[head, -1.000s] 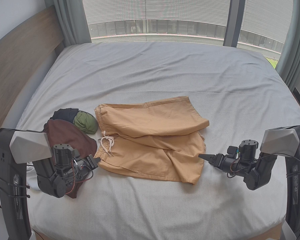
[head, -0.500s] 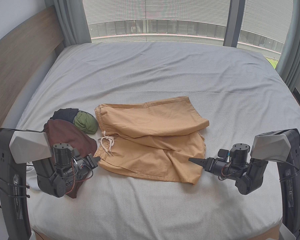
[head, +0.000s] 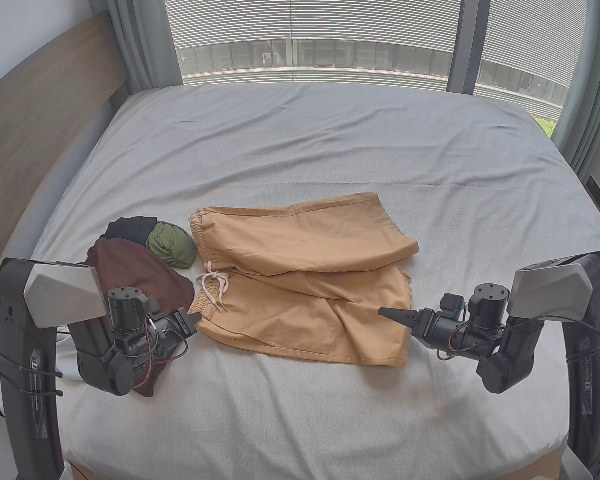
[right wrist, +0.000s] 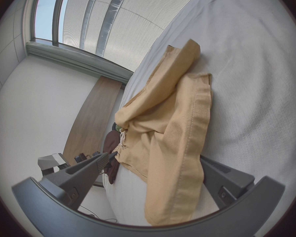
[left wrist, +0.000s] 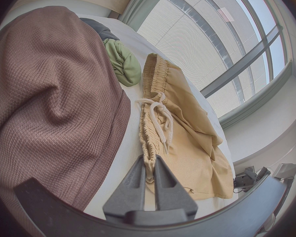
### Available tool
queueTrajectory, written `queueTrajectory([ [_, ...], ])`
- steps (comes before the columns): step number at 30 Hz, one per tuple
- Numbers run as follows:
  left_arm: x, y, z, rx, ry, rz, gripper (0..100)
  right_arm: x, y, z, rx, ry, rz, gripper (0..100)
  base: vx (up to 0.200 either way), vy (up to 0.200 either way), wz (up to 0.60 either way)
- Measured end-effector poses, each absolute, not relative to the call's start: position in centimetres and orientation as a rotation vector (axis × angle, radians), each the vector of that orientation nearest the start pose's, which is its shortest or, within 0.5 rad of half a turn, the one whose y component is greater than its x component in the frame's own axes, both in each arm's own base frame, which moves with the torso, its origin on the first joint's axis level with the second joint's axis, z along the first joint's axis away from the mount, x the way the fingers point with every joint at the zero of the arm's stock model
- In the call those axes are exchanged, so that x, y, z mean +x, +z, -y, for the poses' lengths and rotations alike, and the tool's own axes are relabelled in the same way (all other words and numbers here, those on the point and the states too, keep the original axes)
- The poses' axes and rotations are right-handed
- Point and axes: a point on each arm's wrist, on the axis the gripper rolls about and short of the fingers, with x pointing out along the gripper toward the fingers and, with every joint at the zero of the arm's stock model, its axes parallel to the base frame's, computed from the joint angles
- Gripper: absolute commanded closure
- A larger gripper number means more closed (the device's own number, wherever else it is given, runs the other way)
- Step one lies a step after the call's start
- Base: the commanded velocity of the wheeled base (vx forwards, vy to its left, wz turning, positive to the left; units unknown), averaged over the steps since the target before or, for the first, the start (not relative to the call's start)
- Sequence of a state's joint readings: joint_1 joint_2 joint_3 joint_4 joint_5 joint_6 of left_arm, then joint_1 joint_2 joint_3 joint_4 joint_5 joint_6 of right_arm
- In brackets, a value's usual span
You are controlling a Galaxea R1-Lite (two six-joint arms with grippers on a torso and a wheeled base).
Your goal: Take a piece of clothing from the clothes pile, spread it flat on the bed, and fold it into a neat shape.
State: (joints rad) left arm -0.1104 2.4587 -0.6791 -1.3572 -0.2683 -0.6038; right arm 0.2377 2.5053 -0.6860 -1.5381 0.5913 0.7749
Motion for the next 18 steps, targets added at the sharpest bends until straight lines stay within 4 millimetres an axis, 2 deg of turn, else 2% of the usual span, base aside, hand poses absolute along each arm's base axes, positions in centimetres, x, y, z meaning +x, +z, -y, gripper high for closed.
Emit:
queueTrajectory([
  [5,36.0,-4.0,4.6,-0.621,-0.234,-0.525,100,35.1,-1.5,-8.5,0.797,0.672,-0.563,0,0.000,0.000,0.00],
  [9,36.0,-4.1,4.6,-0.621,-0.234,-0.527,100,35.1,-0.6,-7.1,0.809,0.635,-0.561,0,0.000,0.000,0.00],
  [18,36.0,-4.1,4.7,-0.620,-0.236,-0.528,100,35.4,-0.4,-5.0,0.789,0.563,-0.588,0,0.000,0.000,0.00],
])
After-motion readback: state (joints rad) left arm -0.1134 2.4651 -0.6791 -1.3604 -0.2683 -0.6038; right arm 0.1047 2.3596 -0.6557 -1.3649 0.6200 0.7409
